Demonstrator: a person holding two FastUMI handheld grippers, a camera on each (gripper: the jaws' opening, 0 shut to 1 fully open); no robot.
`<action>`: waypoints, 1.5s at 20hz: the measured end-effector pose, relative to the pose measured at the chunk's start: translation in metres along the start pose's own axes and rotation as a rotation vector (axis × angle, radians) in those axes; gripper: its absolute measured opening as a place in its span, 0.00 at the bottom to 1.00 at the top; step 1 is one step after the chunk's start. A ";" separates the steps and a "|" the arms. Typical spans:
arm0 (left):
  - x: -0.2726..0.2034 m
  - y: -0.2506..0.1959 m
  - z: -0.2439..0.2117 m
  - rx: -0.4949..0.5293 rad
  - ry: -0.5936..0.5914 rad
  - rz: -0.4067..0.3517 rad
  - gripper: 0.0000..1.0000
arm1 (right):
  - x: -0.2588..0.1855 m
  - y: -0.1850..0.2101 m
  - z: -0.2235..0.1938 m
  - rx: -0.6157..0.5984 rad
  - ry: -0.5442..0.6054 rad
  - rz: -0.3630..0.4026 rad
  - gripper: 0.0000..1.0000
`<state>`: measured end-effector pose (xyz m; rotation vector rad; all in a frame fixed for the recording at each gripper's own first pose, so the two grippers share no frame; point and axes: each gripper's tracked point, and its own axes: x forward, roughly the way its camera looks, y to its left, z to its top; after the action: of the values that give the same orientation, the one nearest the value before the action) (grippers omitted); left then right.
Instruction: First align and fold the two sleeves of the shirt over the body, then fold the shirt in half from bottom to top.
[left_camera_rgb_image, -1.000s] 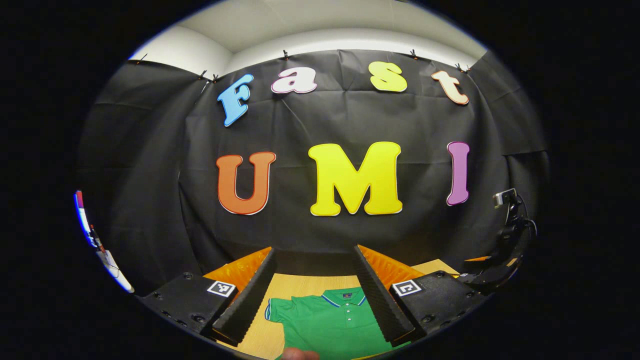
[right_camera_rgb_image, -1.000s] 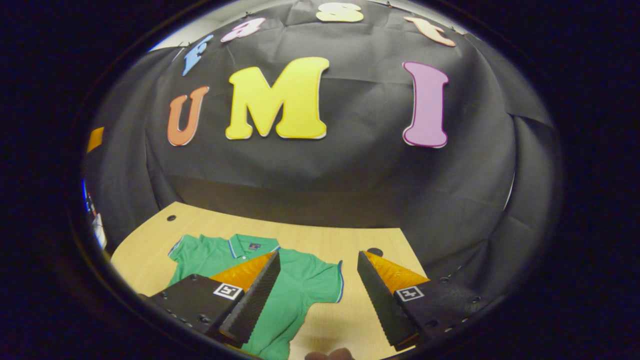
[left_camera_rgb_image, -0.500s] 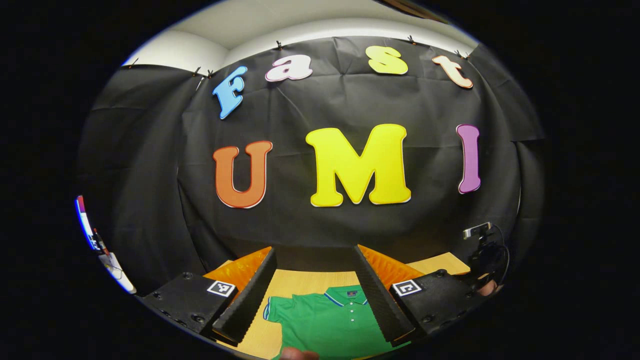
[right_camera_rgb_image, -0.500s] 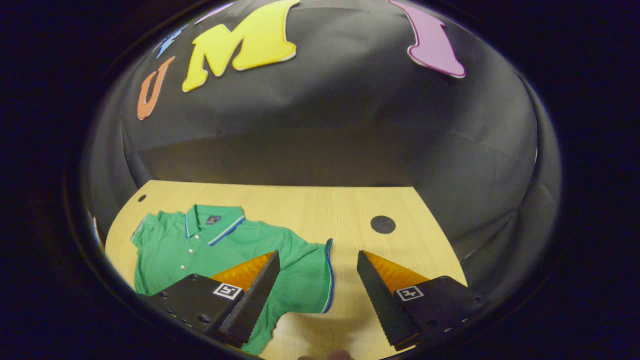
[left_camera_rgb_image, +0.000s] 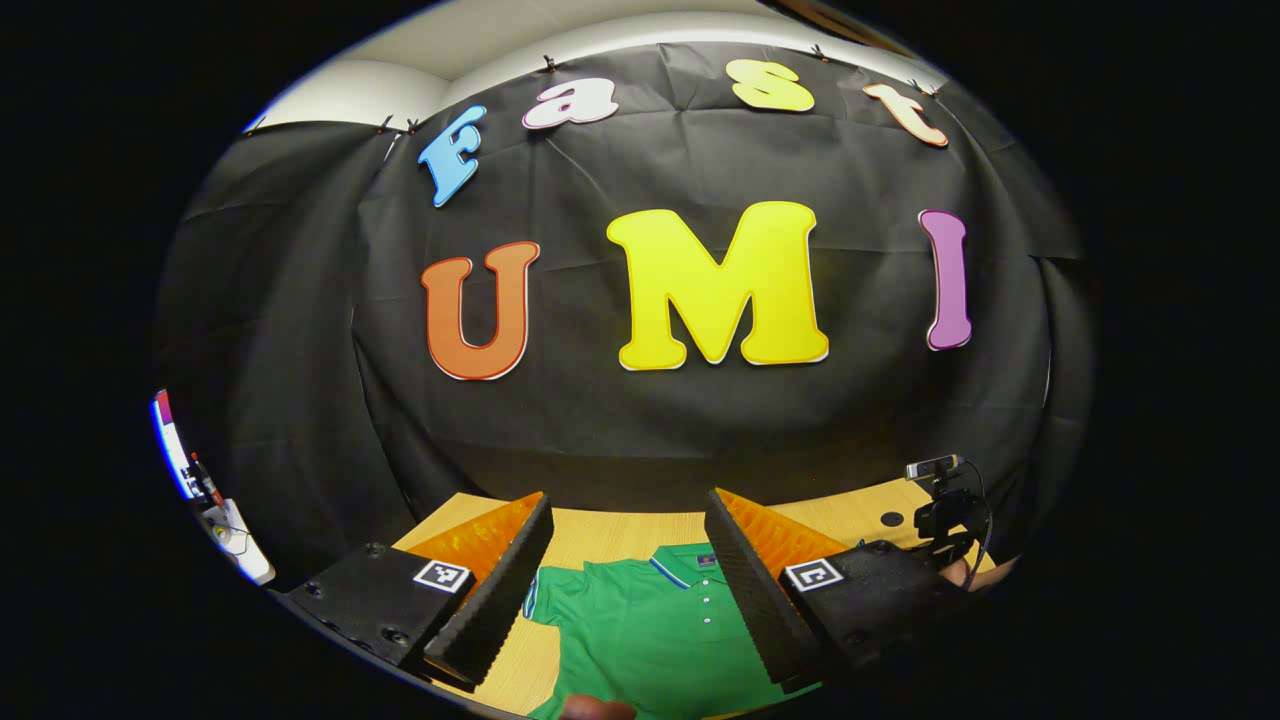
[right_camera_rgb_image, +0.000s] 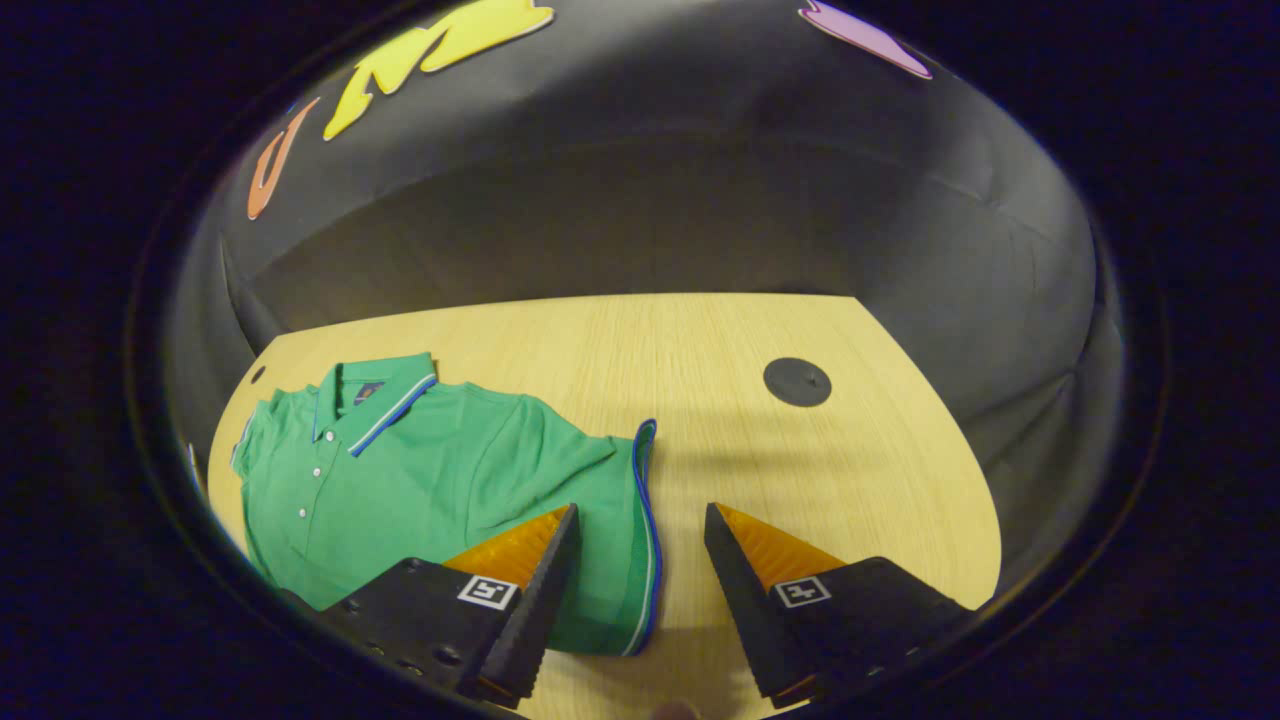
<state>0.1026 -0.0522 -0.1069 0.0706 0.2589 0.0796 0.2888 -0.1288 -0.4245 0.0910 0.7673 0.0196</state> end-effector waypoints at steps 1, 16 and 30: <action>0.001 0.000 -0.002 0.002 0.001 -0.002 0.98 | 0.002 -0.003 -0.003 -0.004 0.007 -0.013 0.75; 0.004 0.039 -0.018 -0.031 0.020 -0.018 0.97 | -0.032 0.031 0.025 0.101 -0.022 0.052 0.00; -0.023 0.150 -0.037 -0.009 -0.004 0.044 0.96 | -0.070 0.197 0.055 0.088 -0.012 0.097 0.00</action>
<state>0.0603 0.0969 -0.1247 0.0676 0.2528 0.1247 0.2796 0.0596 -0.3194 0.2113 0.7516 0.0771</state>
